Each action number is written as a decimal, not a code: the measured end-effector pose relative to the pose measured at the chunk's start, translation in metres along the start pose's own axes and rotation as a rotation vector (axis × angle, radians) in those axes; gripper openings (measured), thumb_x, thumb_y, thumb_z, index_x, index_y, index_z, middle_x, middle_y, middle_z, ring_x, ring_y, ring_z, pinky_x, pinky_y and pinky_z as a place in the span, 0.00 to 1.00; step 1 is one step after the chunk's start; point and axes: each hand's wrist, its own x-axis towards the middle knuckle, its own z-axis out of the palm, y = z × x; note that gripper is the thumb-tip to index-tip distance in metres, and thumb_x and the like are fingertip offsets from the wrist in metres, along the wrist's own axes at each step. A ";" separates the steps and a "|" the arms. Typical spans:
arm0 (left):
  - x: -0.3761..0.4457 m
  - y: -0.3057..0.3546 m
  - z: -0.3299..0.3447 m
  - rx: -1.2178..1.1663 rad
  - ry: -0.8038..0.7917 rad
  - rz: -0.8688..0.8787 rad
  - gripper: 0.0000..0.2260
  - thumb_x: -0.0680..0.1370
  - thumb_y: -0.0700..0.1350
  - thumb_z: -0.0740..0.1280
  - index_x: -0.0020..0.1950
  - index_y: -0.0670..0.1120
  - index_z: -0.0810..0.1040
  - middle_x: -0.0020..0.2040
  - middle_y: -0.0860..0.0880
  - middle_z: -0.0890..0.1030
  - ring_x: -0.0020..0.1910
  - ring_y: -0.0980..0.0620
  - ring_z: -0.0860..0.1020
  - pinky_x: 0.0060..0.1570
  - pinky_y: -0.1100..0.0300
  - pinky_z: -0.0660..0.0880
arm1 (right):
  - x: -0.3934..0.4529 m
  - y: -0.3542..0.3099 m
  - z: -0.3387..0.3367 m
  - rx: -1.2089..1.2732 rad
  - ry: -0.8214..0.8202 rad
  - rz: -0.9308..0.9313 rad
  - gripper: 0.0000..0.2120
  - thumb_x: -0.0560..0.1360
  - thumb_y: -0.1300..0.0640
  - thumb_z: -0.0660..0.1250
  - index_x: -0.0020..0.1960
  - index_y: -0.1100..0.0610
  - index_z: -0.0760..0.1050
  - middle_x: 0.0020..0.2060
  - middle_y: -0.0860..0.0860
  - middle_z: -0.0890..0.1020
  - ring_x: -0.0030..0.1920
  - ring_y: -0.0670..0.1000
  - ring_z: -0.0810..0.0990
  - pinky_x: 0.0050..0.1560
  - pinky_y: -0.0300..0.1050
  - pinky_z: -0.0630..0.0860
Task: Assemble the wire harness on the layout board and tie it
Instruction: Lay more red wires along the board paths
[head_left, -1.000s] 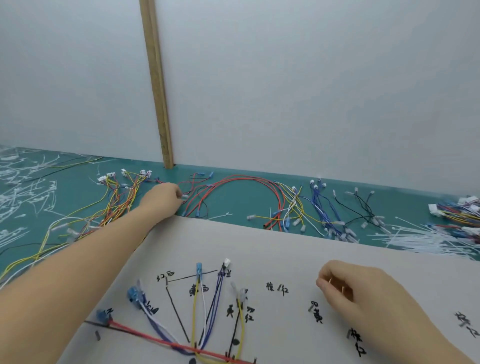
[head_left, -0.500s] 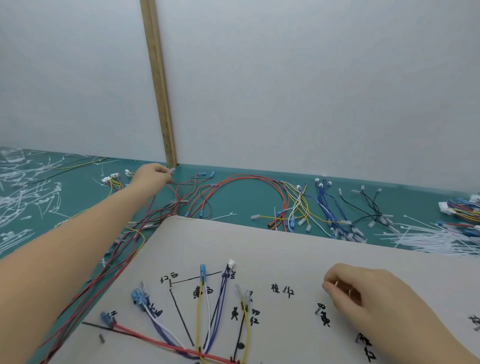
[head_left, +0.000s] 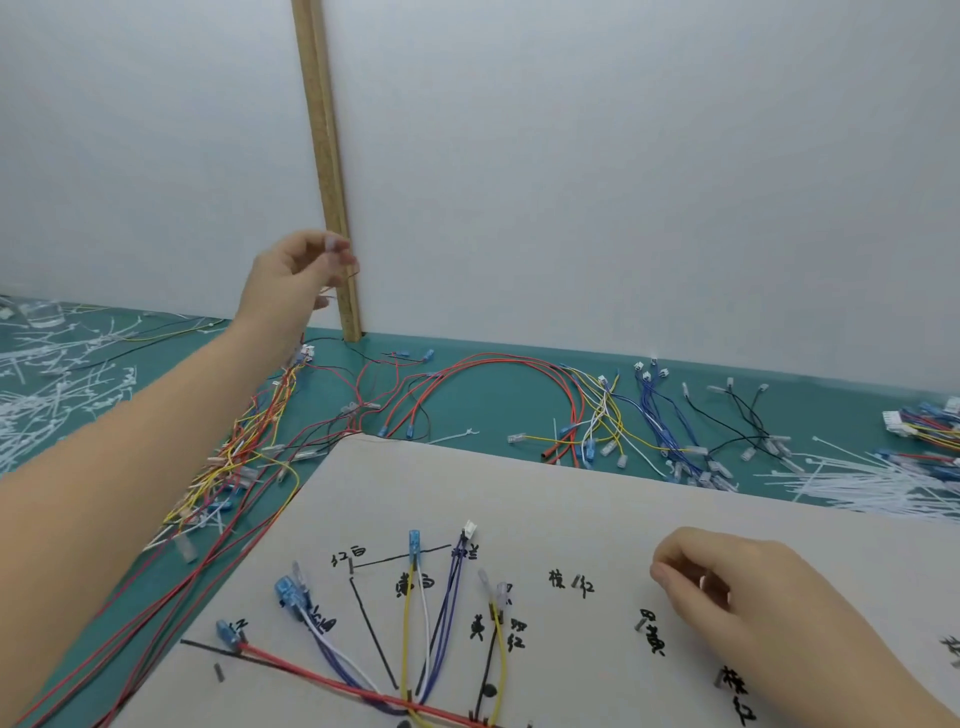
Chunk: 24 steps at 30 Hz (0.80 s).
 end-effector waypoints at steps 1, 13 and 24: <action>0.000 0.007 0.002 -0.024 -0.047 -0.016 0.10 0.80 0.40 0.59 0.44 0.54 0.74 0.36 0.61 0.81 0.36 0.61 0.76 0.36 0.67 0.69 | 0.000 0.000 0.000 0.006 0.001 -0.002 0.08 0.74 0.45 0.59 0.36 0.43 0.69 0.43 0.29 0.73 0.39 0.39 0.72 0.39 0.36 0.71; -0.065 0.061 0.041 -0.490 -0.625 -0.221 0.04 0.72 0.44 0.68 0.45 0.51 0.80 0.44 0.53 0.83 0.36 0.54 0.81 0.36 0.60 0.79 | -0.003 -0.002 -0.003 0.119 0.079 -0.005 0.09 0.75 0.52 0.62 0.45 0.37 0.69 0.48 0.31 0.73 0.41 0.45 0.74 0.39 0.37 0.72; -0.198 0.072 0.106 0.288 -1.215 0.395 0.10 0.78 0.42 0.64 0.58 0.49 0.77 0.53 0.53 0.80 0.50 0.57 0.74 0.53 0.64 0.69 | 0.001 -0.010 -0.004 1.321 -0.101 0.373 0.13 0.73 0.58 0.63 0.57 0.55 0.75 0.48 0.59 0.82 0.33 0.56 0.80 0.25 0.43 0.74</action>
